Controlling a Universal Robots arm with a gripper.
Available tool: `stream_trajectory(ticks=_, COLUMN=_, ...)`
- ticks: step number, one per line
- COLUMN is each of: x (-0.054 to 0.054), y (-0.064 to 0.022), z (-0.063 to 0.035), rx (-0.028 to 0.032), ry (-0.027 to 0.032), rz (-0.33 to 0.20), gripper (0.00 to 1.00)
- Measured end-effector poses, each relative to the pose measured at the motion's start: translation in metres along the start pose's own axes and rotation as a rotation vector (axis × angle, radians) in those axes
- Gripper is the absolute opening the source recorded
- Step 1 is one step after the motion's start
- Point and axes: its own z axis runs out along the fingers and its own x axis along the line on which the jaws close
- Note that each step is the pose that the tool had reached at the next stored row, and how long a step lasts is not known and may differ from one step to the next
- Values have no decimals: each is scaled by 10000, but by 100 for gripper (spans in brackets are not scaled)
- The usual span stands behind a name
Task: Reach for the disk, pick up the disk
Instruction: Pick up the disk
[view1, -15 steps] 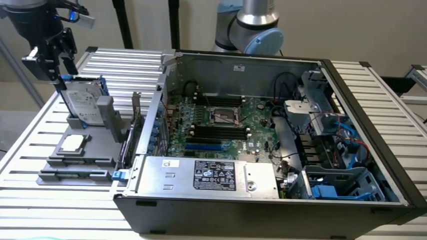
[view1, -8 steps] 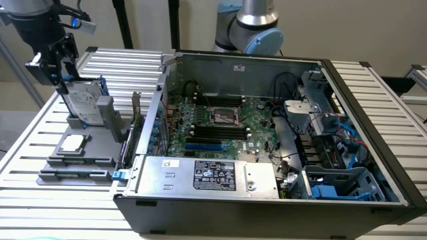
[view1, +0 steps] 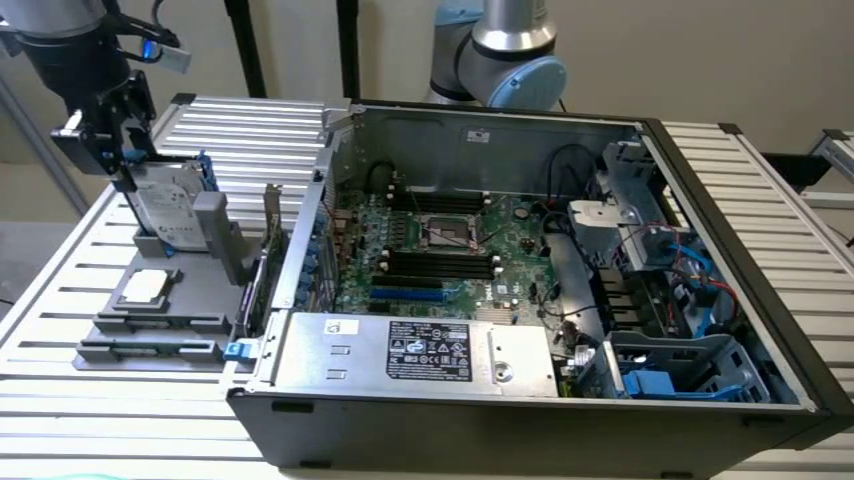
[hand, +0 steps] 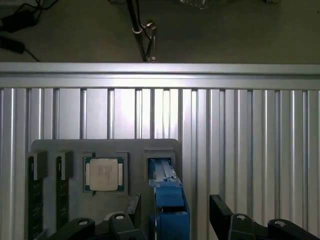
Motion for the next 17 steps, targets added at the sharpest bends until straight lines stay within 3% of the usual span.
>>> stream_trajectory(ticks=14, x=0, y=-15, z=58, rx=0, ry=8, rz=-94, gripper=65)
stream_trajectory(ticks=16, x=0, y=-15, z=58, rx=1, ry=8, rz=-116, gripper=63)
stream_trajectory(ticks=17, x=0, y=-15, z=58, rx=1, ry=8, rz=-123, gripper=57)
